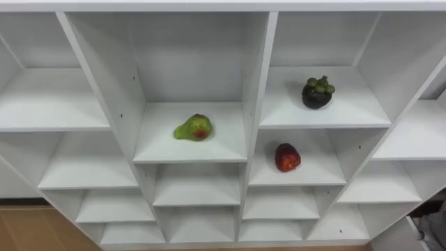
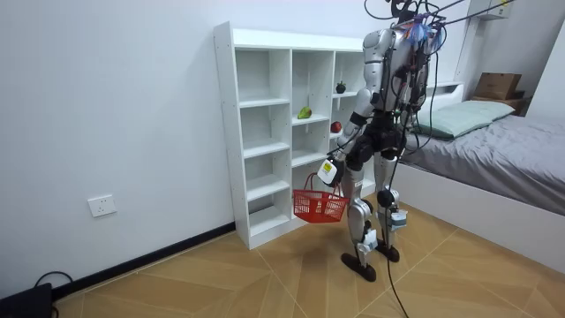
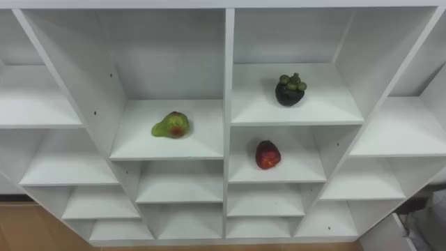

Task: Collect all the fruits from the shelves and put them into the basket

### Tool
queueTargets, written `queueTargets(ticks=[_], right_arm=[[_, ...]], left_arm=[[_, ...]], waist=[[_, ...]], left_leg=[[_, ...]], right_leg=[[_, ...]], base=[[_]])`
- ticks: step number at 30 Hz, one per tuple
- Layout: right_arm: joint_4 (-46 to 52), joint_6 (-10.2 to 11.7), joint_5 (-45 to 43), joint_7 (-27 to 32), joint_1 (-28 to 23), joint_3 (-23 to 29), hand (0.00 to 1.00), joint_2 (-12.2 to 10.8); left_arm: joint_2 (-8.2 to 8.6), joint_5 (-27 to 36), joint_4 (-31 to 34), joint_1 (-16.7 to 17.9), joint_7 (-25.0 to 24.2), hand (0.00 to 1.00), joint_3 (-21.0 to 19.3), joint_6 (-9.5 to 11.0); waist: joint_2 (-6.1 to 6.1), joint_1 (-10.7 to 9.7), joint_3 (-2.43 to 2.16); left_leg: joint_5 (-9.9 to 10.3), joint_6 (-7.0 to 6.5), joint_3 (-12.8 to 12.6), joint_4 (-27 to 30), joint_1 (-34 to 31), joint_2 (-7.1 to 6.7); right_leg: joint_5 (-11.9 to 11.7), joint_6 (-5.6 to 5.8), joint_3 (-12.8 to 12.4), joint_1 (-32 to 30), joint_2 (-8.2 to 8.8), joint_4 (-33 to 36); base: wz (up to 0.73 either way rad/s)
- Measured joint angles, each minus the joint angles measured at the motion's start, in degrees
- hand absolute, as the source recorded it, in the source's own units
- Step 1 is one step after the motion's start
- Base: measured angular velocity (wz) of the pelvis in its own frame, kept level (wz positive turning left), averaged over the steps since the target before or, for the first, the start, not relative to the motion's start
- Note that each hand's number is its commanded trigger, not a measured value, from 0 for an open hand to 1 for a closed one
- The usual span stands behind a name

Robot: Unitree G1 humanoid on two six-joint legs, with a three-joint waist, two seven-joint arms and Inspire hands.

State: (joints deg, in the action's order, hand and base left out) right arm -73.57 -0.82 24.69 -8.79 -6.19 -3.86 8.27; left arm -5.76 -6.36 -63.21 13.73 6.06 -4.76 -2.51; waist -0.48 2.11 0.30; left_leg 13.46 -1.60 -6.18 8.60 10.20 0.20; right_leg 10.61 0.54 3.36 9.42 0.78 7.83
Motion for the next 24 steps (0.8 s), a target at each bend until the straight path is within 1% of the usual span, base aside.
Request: queueTargets(ticks=[3, 19, 24], right_arm=[[-0.01, -0.01, 0.02, 0.0, 0.01, 0.01, 0.0, 0.01], [-0.41, -0.1, 0.16, 0.0, 0.36, -0.02, 0.0, 0.04], [-0.23, 0.0, 2.71, 0.65, 0.37, 0.14, 0.0, 0.03]], left_arm=[[0.0, -0.04, -0.02, 0.44, 0.0, 1.0, -0.01, -0.08], [-0.12, -0.15, -0.92, 0.44, -0.13, 1.0, -0.05, -0.12], [-0.24, -0.11, -0.43, 0.43, -0.38, 1.0, -0.24, -0.02]], waist=[[0.02, 0.0, 0.01], [0.04, -0.01, 0.06], [0.03, -0.16, 0.06]], left_leg=[[0.01, 0.0, 0.01, 0.0, -0.05, -0.01], [0.08, 0.0, 0.05, 0.01, -0.09, 0.0], [0.11, 0.03, 0.05, 0.07, -0.49, -0.05]], right_leg=[[0.0, 0.0, -0.01, -0.01, 0.0, -0.06], [0.0, 0.0, 0.0, -0.01, 0.02, -0.11], [0.01, 0.0, 0.0, -0.38, -0.01, -0.14]], base=[[0.0], [0.0], [0.0]])
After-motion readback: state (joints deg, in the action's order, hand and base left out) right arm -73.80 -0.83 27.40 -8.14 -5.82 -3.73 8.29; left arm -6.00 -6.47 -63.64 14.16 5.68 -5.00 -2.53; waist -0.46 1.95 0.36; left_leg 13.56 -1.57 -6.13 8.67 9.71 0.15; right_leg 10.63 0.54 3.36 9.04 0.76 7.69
